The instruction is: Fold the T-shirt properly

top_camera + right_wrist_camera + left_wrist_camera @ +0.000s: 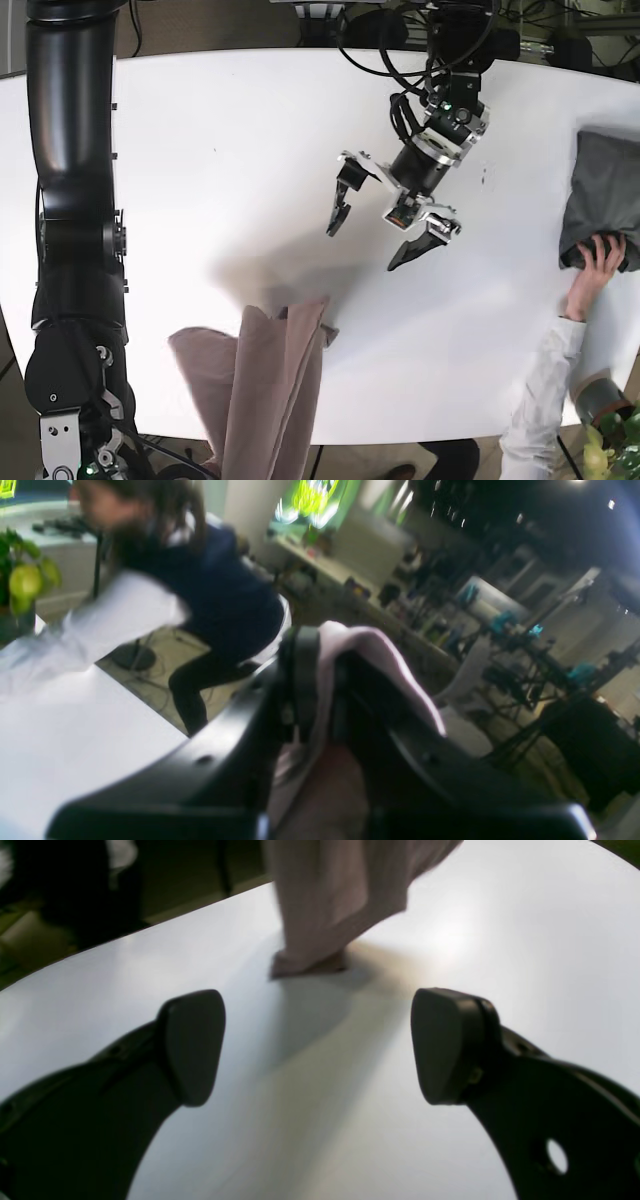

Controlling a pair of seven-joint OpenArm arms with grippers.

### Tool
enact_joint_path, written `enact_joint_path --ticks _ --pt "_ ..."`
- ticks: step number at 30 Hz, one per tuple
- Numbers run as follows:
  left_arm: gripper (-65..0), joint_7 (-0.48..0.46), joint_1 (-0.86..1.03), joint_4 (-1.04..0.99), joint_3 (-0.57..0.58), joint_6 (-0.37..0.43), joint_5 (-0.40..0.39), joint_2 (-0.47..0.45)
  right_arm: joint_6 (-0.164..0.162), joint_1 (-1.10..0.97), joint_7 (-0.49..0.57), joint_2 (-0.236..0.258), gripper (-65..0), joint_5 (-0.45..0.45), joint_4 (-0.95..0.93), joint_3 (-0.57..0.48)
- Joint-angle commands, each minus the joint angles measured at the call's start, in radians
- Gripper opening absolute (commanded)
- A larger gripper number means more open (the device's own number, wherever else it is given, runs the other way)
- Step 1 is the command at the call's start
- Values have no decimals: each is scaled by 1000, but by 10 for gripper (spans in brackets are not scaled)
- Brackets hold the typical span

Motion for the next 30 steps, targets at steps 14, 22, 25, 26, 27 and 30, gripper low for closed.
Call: enact_joint_path --ticks 14,22,25,26,27,30 --pt "-110 -20 -135 -171 159 209 -6 -14 -12 4 51 1 -629 -5 13 12" --pt "-110 -28 -237 -378 157 319 -6 -9 -12 0 52 4 -629 -7 13 14" --pt "-110 -28 -292 -461 159 347 -6 -9 -12 -6 52 7 -629 -7 13 14" --pt "-110 -28 -318 -490 159 348 -6 -9 -12 -14 52 7 -629 -7 13 14" --pt "-110 -28 -346 -527 159 348 -6 -9 -12 -19 52 7 -629 -8 13 14" --pt "-110 -31 -416 -627 159 348 -10 -3 -12 -23 52 5 -629 -4 13 14"
